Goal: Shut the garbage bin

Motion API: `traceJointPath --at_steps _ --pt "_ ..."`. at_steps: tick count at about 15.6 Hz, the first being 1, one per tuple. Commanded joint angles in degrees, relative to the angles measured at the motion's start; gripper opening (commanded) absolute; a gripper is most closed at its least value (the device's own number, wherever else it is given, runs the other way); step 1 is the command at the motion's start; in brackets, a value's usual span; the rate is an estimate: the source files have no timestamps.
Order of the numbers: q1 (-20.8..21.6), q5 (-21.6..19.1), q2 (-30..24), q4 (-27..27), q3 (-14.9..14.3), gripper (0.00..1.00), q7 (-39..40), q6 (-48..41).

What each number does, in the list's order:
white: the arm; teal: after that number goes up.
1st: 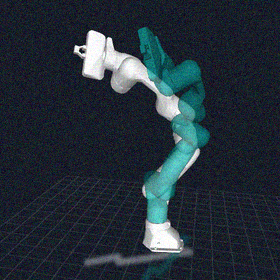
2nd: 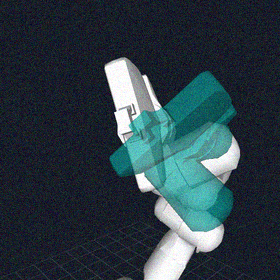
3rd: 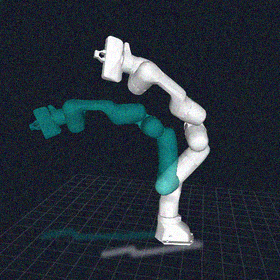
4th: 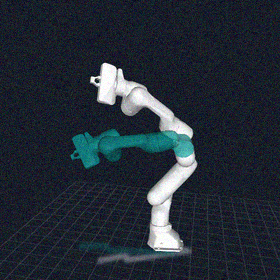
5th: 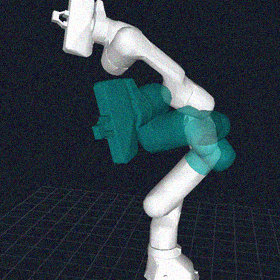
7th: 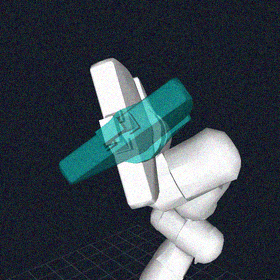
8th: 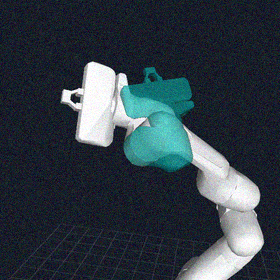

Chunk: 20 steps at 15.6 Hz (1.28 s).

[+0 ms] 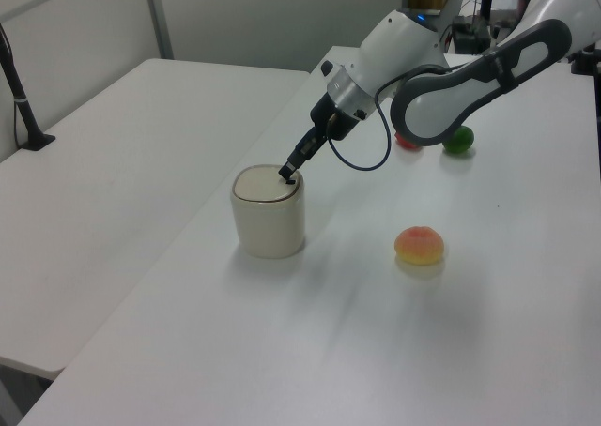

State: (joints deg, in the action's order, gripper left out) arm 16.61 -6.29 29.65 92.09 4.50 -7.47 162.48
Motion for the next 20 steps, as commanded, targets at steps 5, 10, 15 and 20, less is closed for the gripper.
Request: traceJointPath --at_steps 5,10,15,20 --pt "0.00 0.40 -1.61 3.45 0.07 0.01 -0.44 -1.47" --pt "0.00 1.72 -1.61 4.07 0.07 0.01 0.44 -1.47" --pt "0.17 4.18 -1.09 4.59 0.07 0.01 0.44 -1.47" --pt "0.00 4.53 -1.70 4.42 0.07 0.01 -0.09 -1.47"
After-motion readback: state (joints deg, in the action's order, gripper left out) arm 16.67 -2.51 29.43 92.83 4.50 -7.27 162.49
